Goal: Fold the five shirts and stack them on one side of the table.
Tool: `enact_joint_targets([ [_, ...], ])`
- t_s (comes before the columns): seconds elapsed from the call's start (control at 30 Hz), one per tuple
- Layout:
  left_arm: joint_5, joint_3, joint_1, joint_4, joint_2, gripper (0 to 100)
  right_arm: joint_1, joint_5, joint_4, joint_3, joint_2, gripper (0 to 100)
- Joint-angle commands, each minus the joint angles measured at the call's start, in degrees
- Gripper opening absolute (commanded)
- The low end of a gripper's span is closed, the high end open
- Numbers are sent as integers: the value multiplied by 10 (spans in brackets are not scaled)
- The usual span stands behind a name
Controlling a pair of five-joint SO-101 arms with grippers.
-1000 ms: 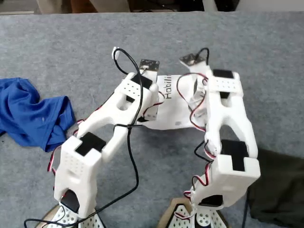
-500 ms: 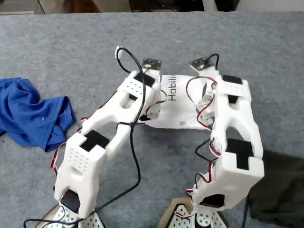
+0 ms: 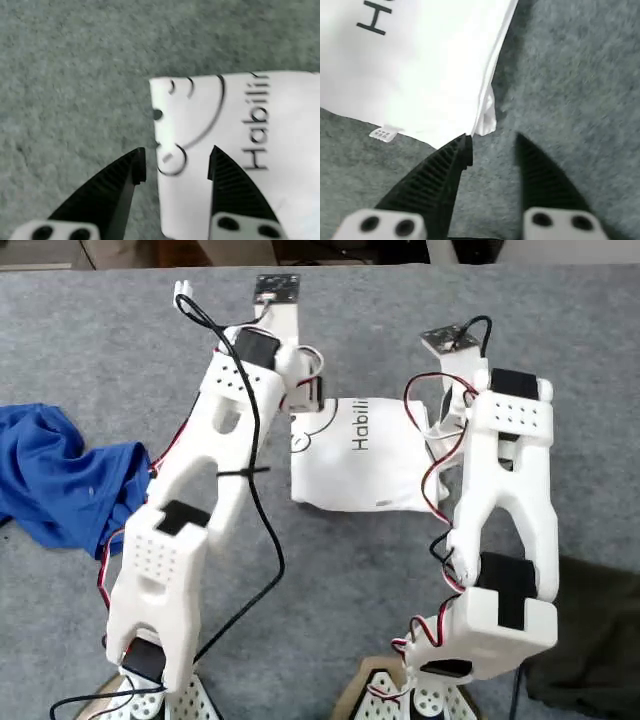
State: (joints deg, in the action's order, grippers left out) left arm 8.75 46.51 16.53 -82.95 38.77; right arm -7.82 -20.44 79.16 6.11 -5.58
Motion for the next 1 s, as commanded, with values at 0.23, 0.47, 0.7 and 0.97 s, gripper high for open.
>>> enact_joint_targets([
  [0.23,-70,239,-13,-73,172,260,50,120,-78,120,59,231],
  [0.47,-70,313,-14,-59,239,257,80,171,-171,208,43,231],
  [0.7,-25,314,-14,-8,267,257,74,179,-181,176,-70,231],
  [0.97,3,319,-2,10,312,178,60,179,-136,119,-116,227],
])
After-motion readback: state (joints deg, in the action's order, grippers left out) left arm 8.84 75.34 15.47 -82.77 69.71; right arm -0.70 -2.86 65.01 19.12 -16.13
